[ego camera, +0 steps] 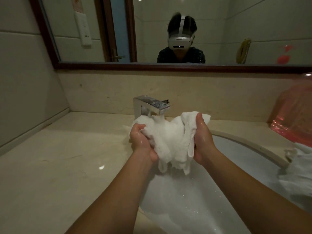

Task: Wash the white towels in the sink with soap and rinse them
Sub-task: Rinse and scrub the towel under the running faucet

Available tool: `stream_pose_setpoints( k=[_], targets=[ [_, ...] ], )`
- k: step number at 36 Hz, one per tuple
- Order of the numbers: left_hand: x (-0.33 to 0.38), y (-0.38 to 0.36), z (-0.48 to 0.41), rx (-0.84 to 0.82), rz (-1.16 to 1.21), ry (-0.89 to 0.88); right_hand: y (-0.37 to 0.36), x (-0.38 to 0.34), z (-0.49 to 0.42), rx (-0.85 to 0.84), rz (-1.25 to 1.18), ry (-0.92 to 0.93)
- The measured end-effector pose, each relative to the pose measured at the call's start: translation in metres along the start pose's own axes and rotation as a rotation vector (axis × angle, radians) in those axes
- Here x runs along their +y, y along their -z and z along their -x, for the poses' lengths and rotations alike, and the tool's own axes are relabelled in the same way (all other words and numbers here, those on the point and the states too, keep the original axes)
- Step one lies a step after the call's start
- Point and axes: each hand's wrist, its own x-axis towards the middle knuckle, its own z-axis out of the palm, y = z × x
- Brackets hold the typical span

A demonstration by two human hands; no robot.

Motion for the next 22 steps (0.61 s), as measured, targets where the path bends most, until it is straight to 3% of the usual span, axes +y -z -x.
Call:
stream_pose_setpoints(
  k=[9, 17, 22],
  targets=[
    [0.004, -0.002, 0.006, 0.016, 0.076, -0.062, 0.009, 0.008, -0.020, 0.089, 0.088, 0.077],
    [0.006, -0.007, 0.007, 0.068, 0.088, -0.045, 0.016, -0.002, -0.022, 0.235, -0.151, 0.032],
    [0.007, -0.005, 0.009, -0.013, 0.168, -0.124, 0.019, -0.002, -0.024, 0.145, -0.216, -0.009]
  ],
)
